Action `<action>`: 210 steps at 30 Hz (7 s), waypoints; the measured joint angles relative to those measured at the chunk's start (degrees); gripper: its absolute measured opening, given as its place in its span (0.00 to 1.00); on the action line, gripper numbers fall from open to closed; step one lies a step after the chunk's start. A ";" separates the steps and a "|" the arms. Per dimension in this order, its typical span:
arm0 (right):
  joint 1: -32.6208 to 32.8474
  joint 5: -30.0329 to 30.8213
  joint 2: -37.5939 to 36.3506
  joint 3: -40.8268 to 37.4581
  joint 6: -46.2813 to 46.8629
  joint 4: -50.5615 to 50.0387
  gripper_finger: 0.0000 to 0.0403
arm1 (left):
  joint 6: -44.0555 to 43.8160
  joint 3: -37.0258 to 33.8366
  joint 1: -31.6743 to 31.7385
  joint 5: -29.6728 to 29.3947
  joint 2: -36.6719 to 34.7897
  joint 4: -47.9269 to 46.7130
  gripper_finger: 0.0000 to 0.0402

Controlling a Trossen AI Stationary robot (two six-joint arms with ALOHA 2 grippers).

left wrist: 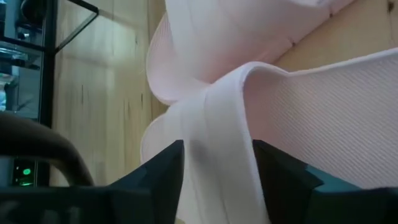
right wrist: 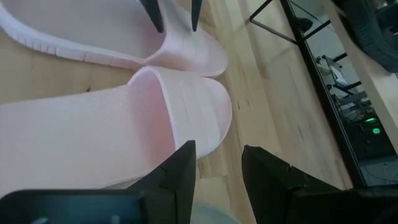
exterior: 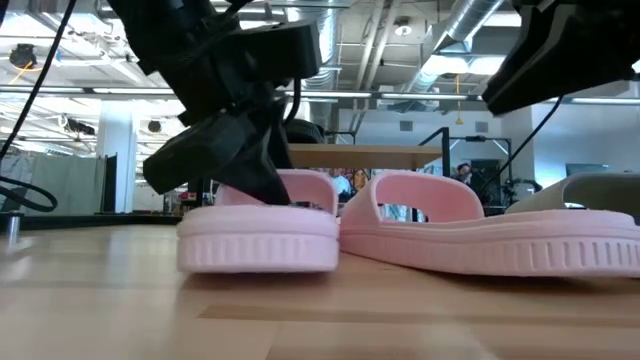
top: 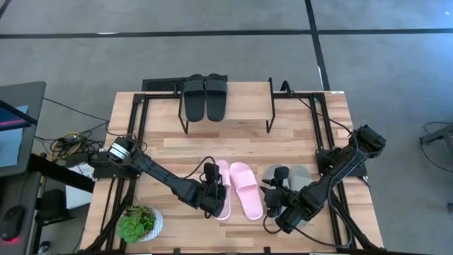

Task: Pick and place slides into the shelf
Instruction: Put the left pink slide on the shelf

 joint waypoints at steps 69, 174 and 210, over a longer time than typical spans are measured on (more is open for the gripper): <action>0.94 0.00 0.00 -0.11 1.22 -2.25 0.29 | 43.05 45.77 48.48 28.06 2.92 -1.78 0.00; 2.82 0.22 0.02 -0.08 11.04 -9.12 0.29 | 46.88 45.70 50.19 15.50 8.92 -17.20 0.15; 2.82 0.22 0.02 -0.08 11.02 -9.10 0.29 | 46.32 45.72 49.09 14.86 7.06 -21.25 0.14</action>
